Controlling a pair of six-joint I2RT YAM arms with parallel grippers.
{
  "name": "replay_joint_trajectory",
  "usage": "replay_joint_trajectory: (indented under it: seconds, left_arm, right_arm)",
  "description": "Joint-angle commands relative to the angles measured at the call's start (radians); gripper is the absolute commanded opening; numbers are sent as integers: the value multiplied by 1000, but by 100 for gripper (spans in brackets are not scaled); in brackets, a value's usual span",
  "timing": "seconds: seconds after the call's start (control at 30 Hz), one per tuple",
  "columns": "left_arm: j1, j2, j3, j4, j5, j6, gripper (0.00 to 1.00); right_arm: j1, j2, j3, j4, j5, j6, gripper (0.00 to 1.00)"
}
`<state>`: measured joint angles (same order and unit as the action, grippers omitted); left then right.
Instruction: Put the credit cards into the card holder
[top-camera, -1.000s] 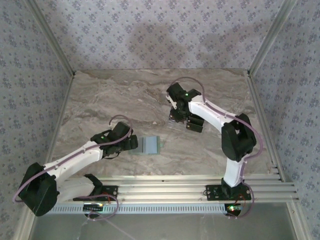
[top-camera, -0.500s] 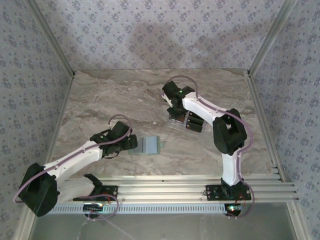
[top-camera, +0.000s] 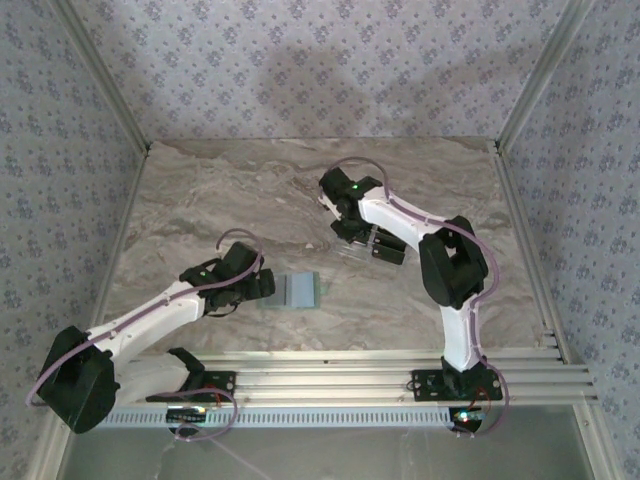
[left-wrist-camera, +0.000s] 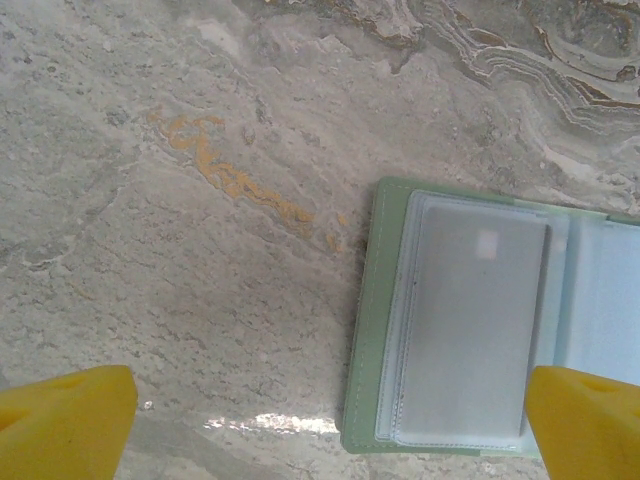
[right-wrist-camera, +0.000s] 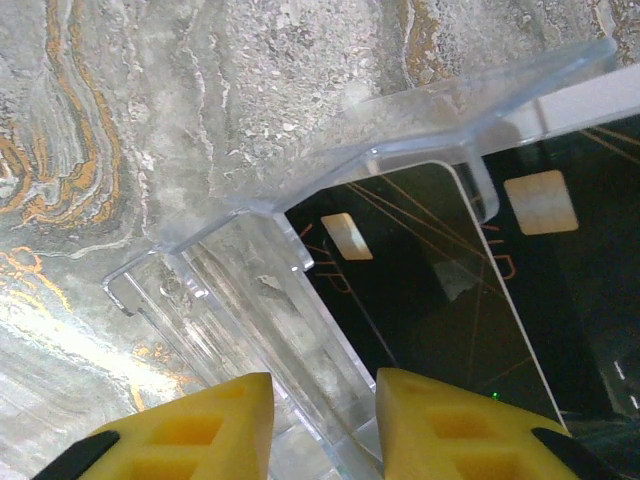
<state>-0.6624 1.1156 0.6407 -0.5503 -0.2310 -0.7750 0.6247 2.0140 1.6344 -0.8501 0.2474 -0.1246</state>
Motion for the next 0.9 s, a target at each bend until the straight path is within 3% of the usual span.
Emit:
replay_joint_trajectory:
  seconds: [0.0,0.87]
  left_arm:
    - [8,0,10,-5,7,7,100]
    - [8,18,14,16,20,17,100]
  right_arm:
    - [5,-1,2,-43,6,-16,30]
    - [-1,-19,46,-90,10,-61,19]
